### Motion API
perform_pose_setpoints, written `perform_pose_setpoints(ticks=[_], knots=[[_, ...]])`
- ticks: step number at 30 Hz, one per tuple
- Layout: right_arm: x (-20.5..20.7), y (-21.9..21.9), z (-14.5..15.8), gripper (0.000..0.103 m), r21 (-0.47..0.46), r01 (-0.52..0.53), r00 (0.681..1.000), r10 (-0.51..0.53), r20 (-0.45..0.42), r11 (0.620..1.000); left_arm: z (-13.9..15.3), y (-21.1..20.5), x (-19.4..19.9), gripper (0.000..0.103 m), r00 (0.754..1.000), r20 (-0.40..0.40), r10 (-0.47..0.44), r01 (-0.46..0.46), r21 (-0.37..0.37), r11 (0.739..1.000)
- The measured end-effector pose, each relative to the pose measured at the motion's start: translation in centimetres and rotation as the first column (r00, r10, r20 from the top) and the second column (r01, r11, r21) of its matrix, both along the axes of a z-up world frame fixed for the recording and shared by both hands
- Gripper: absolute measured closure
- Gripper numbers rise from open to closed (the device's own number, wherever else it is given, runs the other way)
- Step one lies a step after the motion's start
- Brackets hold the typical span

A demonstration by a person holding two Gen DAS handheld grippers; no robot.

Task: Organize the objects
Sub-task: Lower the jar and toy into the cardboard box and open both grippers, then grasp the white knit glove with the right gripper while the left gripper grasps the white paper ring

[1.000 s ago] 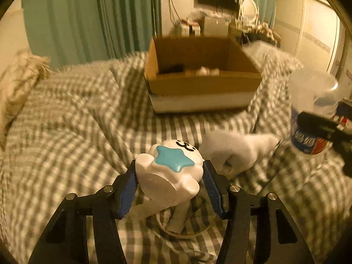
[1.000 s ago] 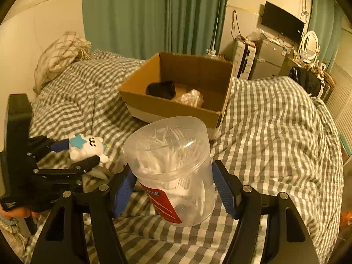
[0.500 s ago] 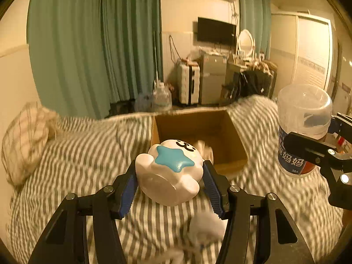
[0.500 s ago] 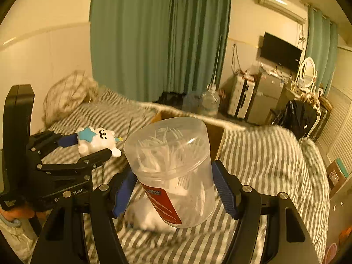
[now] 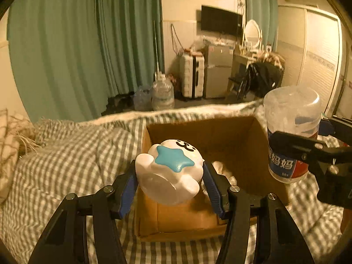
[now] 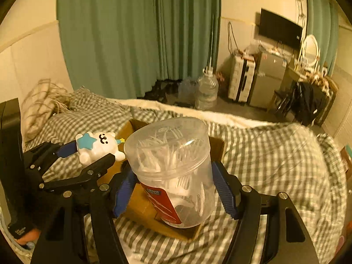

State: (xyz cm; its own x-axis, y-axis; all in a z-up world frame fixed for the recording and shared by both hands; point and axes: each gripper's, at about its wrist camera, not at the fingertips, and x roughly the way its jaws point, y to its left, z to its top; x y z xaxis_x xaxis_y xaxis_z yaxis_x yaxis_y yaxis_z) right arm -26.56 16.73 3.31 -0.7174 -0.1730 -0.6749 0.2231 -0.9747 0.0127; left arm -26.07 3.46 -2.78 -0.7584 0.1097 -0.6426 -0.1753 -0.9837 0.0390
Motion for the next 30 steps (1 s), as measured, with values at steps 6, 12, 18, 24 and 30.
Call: perform_pose_setpoints(ticks=[6,12,18,24,30], knots=[[-2.1,1.3,-3.1,0.03,-0.054,0.038,0.999,-0.037,0.026,0.998,-1.6,0.2,-1.0,0.04,1.0,0.025,-0.014,0.013,0.023,1.0],[0.6,3.0,0.2,0.013,-0.078,0.059,0.997,-0.063,-0.048,0.995,0.5,-1.2,1.7,0.004,0.997,-0.02,0.075,-0.074,0.022,0.997],[6.9,3.1,5.3,0.012,-0.03,0.039,0.991,-0.043,-0.124,0.999,5.3,-2.9,7.1,0.004,0.994,-0.06,0.095,-0.093,0.028,0.995],[14.7,2.1,8.8,0.012,0.039,-0.001,0.985,0.008,-0.173,0.999,8.7,-4.6,13.8,0.002,0.988,-0.085,0.128,-0.126,0.031,0.992],[20.4,0.4,8.4,0.012,0.07,-0.031,0.981,0.044,-0.187,0.997,7.6,-5.9,19.1,0.0,0.985,-0.069,0.16,-0.157,0.044,0.987]])
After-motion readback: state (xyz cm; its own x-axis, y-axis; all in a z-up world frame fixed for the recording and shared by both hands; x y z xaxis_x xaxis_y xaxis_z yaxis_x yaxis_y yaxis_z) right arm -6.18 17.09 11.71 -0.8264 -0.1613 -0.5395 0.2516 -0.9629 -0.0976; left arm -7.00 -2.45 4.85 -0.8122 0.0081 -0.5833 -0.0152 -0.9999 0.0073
